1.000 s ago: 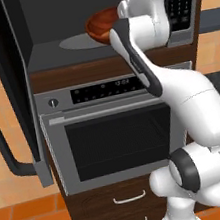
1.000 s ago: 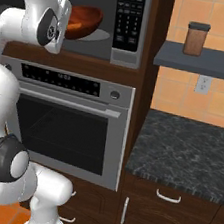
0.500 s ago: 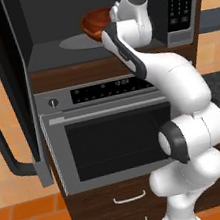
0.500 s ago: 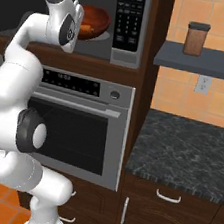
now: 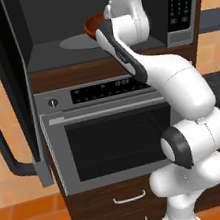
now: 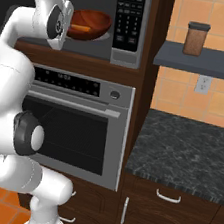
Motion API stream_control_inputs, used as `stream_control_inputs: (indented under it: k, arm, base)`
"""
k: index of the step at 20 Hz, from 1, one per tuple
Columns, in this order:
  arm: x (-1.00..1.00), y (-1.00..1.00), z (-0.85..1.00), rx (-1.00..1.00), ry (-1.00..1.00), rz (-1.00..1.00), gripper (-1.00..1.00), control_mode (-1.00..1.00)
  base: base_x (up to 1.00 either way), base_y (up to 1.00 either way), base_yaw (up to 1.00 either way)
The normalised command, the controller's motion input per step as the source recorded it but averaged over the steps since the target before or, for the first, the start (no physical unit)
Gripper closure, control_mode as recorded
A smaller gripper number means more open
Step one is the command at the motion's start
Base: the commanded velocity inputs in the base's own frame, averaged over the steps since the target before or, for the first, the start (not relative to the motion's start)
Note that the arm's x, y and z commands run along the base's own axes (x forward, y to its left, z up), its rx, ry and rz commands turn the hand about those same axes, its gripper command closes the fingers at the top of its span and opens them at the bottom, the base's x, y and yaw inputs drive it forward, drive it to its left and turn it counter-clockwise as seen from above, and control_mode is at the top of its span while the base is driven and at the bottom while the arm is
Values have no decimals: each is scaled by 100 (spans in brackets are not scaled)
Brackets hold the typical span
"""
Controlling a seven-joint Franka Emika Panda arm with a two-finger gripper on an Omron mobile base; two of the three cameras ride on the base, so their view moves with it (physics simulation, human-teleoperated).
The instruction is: Pick the carrot from the sink and place it in the bowl. Then pick the bowl and place it in the microwave. Then close the microwave door and press the start button.
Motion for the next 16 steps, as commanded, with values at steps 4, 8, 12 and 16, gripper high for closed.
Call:
stream_control_inputs:
  k: [4, 8, 12, 16]
  arm:
    - [-100, 36, -3, 0, -16, 0, -100, -100]
    - [-100, 43, -18, 0, -4, 1, -100, -100]
    - [-100, 61, -80, -7, 4, 3, -100, -100]
    - [-100, 87, -100, -14, 20, 0, -100, -100]
  base:
    - [0, 0, 0]
    - [0, 0, 0]
    - [0, 0, 0]
    - [0, 0, 0]
